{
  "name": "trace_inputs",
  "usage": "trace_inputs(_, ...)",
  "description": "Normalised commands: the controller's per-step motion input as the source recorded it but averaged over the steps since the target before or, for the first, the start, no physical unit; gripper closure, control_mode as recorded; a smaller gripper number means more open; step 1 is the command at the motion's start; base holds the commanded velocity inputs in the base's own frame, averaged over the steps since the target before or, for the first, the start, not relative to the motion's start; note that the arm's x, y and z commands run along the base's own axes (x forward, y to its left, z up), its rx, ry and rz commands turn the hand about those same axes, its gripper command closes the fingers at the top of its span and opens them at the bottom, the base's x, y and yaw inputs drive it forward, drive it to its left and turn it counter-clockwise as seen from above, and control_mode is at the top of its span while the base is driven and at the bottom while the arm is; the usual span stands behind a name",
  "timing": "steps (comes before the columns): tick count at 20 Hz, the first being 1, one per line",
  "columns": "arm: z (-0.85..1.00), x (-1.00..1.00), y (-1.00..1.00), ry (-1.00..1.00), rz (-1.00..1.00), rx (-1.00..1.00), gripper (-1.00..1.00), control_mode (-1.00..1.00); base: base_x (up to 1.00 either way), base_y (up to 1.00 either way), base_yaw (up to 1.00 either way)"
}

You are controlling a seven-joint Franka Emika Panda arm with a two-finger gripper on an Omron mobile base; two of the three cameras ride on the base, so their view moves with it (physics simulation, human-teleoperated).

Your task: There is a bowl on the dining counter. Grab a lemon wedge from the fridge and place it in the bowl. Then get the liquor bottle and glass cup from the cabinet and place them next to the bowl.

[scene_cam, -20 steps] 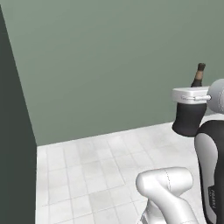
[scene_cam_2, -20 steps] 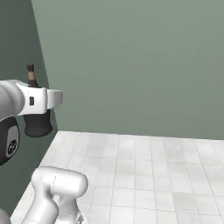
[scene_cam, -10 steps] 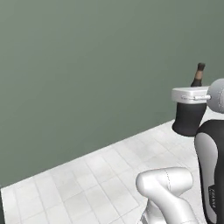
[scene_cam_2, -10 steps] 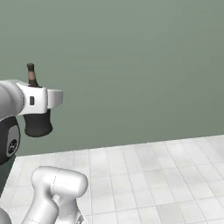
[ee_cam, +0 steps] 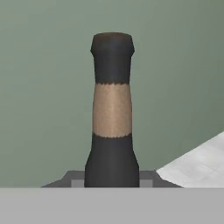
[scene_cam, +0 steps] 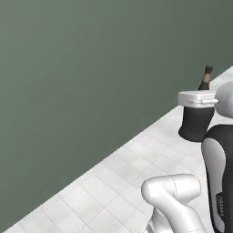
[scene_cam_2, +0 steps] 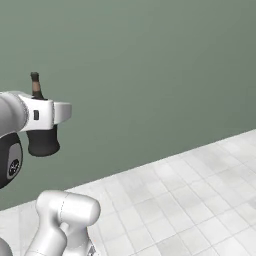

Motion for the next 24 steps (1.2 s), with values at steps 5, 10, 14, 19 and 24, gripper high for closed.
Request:
trace_inputs(5, 0.0, 0.0, 0.0, 0.0, 0.0, 0.0, 1.0, 1.0, 0.75, -0.06, -0.5)
trace_inputs(10, 0.0, 0.0, 0.0, 0.0, 0.0, 0.0, 1.0, 1.0, 0.77, -0.05, -0.5)
trace_inputs(14, 0.0, 0.0, 0.0, 0.0, 0.0, 0.0, 1.0, 1.0, 0.81, -0.03, -0.49)
trace_inputs(19, 0.0, 0.0, 0.0, 0.0, 0.0, 0.0, 1.0, 1.0, 0.87, 0.0, -0.47)
trace_inputs(24, 0.0, 0.0, 0.0, 0.0, 0.0, 0.0, 1.0, 1.0, 0.99, 0.0, -0.41)
